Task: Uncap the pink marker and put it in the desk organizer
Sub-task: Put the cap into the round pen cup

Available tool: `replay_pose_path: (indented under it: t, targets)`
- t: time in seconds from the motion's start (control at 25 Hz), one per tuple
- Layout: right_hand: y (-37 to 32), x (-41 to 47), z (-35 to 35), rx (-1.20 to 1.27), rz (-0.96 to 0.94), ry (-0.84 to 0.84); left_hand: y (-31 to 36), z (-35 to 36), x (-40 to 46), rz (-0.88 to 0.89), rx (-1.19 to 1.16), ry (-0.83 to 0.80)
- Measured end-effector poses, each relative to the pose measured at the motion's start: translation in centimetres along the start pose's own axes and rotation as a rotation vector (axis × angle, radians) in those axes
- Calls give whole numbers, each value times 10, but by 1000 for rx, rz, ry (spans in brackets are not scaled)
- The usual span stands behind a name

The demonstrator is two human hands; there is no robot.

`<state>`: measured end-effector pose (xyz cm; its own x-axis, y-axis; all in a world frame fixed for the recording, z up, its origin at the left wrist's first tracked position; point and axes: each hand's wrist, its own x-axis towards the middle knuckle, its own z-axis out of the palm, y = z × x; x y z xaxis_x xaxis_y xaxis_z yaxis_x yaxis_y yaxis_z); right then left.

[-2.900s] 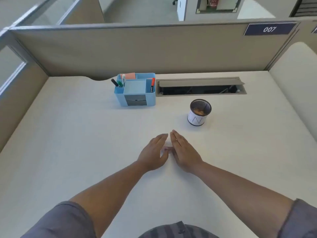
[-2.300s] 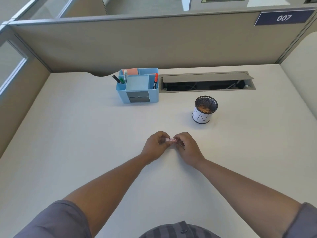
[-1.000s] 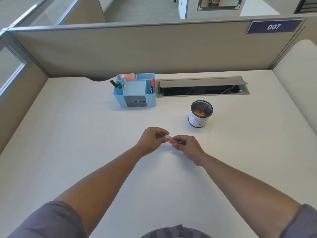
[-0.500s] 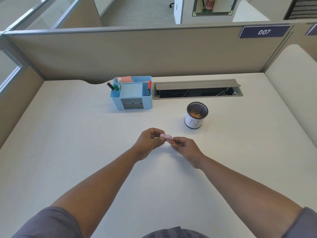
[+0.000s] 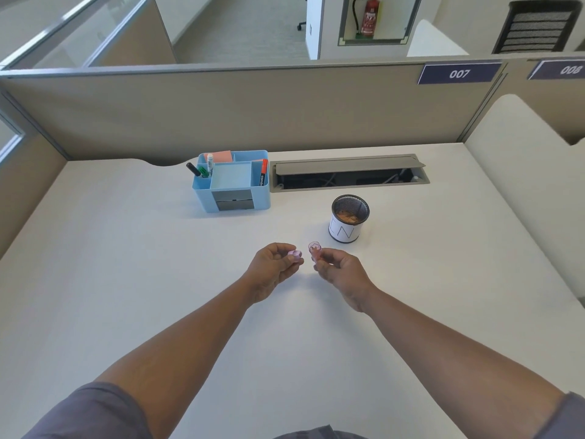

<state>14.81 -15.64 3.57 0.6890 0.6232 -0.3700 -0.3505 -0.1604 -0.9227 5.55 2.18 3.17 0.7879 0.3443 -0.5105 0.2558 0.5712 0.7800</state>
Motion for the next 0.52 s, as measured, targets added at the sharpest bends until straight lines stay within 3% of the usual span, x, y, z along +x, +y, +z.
replay_pose_path:
  t: [0.28, 0.52]
  targets:
    - [-37, 4, -16, -219, -284, 437, -8, 13, 16, -30, 6, 72]
    - [-55, 24, -44, -506, -268, 570, -15, 16, 35, -59, -35, 141]
